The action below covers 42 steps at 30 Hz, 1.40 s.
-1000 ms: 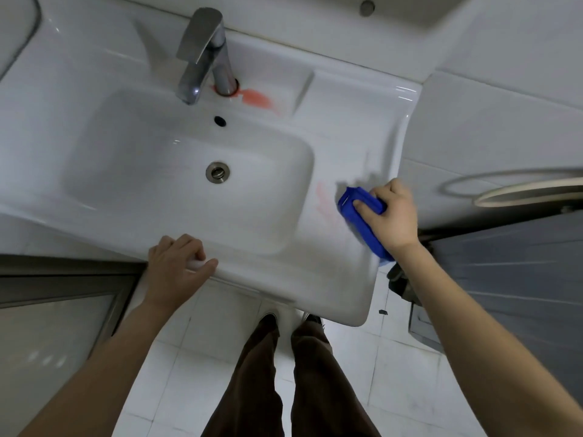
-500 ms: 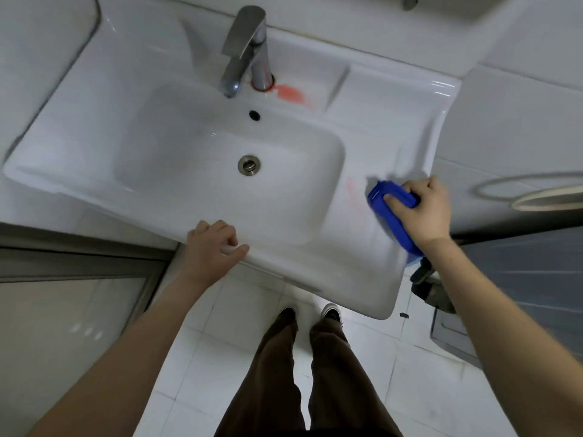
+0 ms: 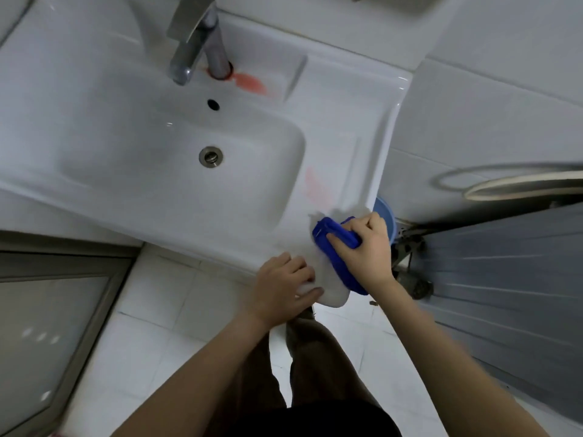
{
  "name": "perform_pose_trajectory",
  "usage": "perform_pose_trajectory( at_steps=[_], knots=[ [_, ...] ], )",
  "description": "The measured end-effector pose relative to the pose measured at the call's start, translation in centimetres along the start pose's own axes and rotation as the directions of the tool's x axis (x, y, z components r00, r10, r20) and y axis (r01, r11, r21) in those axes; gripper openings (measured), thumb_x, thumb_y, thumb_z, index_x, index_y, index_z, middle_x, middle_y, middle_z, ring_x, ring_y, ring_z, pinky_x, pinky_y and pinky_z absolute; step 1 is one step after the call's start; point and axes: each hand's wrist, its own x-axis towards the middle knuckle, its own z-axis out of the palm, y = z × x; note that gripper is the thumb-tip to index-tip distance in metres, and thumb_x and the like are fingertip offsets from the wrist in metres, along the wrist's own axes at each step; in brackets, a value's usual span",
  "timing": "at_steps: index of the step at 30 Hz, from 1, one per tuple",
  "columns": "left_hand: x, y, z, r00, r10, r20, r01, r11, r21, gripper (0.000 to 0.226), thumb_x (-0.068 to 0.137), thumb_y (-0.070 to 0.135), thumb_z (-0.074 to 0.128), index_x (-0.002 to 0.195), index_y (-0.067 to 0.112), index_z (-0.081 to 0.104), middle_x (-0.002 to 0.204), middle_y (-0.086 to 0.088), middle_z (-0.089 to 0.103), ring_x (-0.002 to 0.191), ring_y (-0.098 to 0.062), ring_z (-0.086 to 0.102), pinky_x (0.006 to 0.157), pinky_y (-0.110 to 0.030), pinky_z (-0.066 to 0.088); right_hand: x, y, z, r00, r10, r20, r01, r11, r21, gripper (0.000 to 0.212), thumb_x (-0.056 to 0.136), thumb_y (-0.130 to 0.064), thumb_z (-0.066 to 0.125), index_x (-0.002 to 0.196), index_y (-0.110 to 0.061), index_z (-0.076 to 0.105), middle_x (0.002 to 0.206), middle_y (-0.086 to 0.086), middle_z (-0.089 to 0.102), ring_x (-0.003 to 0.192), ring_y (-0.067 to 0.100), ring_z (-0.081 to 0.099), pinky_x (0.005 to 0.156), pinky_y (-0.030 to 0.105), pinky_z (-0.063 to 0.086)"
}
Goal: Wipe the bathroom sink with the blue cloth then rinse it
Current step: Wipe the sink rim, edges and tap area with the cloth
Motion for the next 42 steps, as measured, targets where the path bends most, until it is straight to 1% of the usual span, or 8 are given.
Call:
perform_pose_trajectory(
  at_steps=[4, 8, 14, 23, 28, 31, 37, 42],
  knots=[
    [0.2, -0.2, 0.0, 0.999, -0.015, -0.034, 0.015, 1.000, 0.000, 0.025, 0.080, 0.048, 0.065, 0.076, 0.023, 0.064, 0.081, 0.008, 0.060, 0.073, -0.017, 0.049, 0.064, -0.030, 0.039, 9.1, 1.7, -1.7, 0.998, 0.034, -0.053, -0.029, 0.995, 0.093, 0.023, 0.077, -0.033, 0.074, 0.075, -0.013, 0.064, 0.089, 0.006, 0.047, 0.088, 0.023, 0.051, 0.082, 0.036, 0.046],
    [0.1, 0.2, 0.1, 0.997, -0.057, -0.043, 0.057, 0.998, -0.006, 0.024, 0.078, 0.046, 0.067, 0.075, 0.023, 0.063, 0.080, 0.010, 0.060, 0.071, -0.016, 0.048, 0.062, -0.030, 0.038, 16.0, 2.2, -3.3, 0.997, 0.033, -0.075, -0.028, 0.998, 0.064, 0.027, 0.076, -0.033, 0.073, 0.079, -0.009, 0.062, 0.096, 0.003, 0.044, 0.087, 0.023, 0.054, 0.085, 0.037, 0.048],
    [0.4, 0.5, -0.6, 0.994, -0.112, -0.014, 0.112, 0.993, -0.043, 0.024, 0.076, 0.048, 0.066, 0.074, 0.024, 0.065, 0.078, 0.012, 0.060, 0.070, -0.014, 0.047, 0.061, -0.027, 0.038, 11.3, 1.7, -2.3, 0.996, 0.035, -0.077, -0.024, 0.990, 0.139, 0.019, 0.072, -0.034, 0.072, 0.073, -0.022, 0.058, 0.088, -0.011, 0.042, 0.092, 0.021, 0.052, 0.084, 0.042, 0.049],
    [0.6, 0.0, -0.7, 1.000, -0.027, -0.005, 0.027, 0.999, -0.046, 0.024, 0.078, 0.046, 0.068, 0.074, 0.023, 0.065, 0.078, 0.010, 0.060, 0.069, -0.013, 0.047, 0.063, -0.022, 0.031, 0.1, 1.8, 0.0, 0.988, -0.153, 0.011, 0.152, 0.987, 0.061, 0.020, 0.075, -0.027, 0.081, 0.088, -0.015, 0.070, 0.088, -0.005, 0.048, 0.086, 0.012, 0.042, 0.080, 0.014, 0.032],
    [0.7, 0.4, -0.6, 0.996, -0.075, -0.042, 0.071, 0.994, -0.082, 0.015, 0.076, 0.033, 0.069, 0.068, 0.021, 0.062, 0.076, 0.010, 0.060, 0.067, -0.016, 0.047, 0.058, -0.030, 0.038, 9.8, 2.3, -2.5, 0.996, -0.093, 0.007, 0.092, 0.994, 0.065, 0.018, 0.077, -0.032, 0.076, 0.078, -0.017, 0.066, 0.080, -0.010, 0.041, 0.083, 0.015, 0.044, 0.074, 0.022, 0.035],
    [1.0, 0.6, -0.1, 0.986, -0.123, -0.112, 0.114, 0.990, -0.087, 0.015, 0.076, 0.020, 0.067, 0.063, 0.018, 0.060, 0.072, 0.007, 0.060, 0.063, -0.019, 0.047, 0.054, -0.033, 0.038, 17.1, 2.6, -4.3, 0.999, -0.050, 0.005, 0.050, 0.996, 0.078, 0.021, 0.075, -0.032, 0.074, 0.075, -0.014, 0.064, 0.087, 0.000, 0.047, 0.089, 0.017, 0.048, 0.079, 0.026, 0.042],
    [1.1, 1.7, 1.0, 0.954, -0.224, -0.198, 0.222, 0.975, -0.032, 0.021, 0.080, 0.018, 0.061, 0.060, 0.014, 0.058, 0.068, 0.003, 0.061, 0.059, -0.020, 0.045, 0.054, -0.030, 0.035, 23.8, 3.7, -6.4, 0.988, -0.119, -0.101, 0.125, 0.991, 0.052, 0.021, 0.074, -0.036, 0.070, 0.062, -0.034, 0.053, 0.083, 0.012, 0.059, 0.084, 0.026, 0.055, 0.075, 0.039, 0.048],
    [1.5, 3.7, 1.5, 0.845, -0.460, -0.272, 0.455, 0.886, -0.085, 0.029, 0.084, 0.025, 0.056, 0.057, 0.014, 0.058, 0.063, 0.006, 0.058, 0.060, -0.016, 0.044, 0.062, -0.026, 0.031, 14.6, 3.0, -4.8, 0.943, -0.293, 0.156, 0.312, 0.943, -0.116, 0.033, 0.084, -0.041, 0.064, 0.079, -0.008, 0.063, 0.090, 0.003, 0.045, 0.091, 0.027, 0.045, 0.073, 0.027, 0.035]
  ],
)
